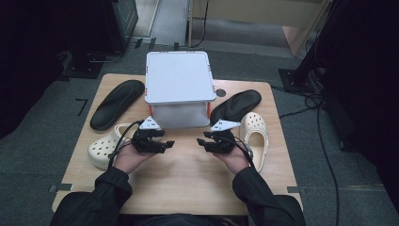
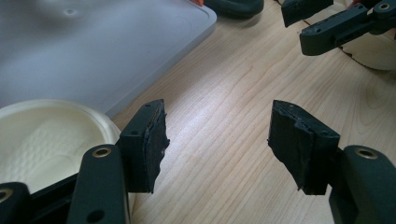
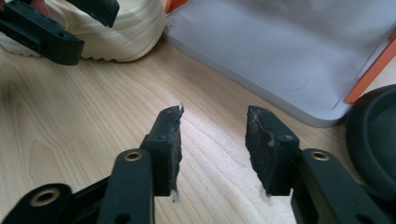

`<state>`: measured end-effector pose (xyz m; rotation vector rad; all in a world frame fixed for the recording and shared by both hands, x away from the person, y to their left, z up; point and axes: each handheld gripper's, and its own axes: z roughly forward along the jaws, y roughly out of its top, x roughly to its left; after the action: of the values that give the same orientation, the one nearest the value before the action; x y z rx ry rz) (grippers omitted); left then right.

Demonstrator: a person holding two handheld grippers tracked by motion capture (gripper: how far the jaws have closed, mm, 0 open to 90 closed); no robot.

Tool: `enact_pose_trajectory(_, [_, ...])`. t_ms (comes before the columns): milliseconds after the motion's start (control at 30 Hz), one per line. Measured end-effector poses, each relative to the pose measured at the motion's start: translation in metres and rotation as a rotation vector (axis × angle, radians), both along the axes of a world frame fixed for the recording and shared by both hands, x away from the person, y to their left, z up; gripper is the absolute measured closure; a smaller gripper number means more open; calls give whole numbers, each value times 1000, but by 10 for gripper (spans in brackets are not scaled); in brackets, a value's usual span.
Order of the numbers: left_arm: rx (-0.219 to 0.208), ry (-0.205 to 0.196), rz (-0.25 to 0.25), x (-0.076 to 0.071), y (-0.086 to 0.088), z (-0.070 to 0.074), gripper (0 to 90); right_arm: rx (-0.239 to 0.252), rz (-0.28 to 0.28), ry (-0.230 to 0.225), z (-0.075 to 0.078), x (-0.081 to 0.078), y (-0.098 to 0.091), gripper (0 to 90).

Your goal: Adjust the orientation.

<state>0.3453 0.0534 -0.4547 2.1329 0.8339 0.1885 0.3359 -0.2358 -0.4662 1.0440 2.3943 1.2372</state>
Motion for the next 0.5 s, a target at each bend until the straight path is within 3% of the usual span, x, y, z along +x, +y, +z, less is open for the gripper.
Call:
enact_pose_trajectory(300, [-13, 7, 15, 1, 9, 6, 383, 1, 24, 18, 3, 1, 5, 618])
enact_pose_trajectory(500, [-33, 11, 36, 0, 21, 12, 386, 34, 37, 35, 7, 8, 13, 652])
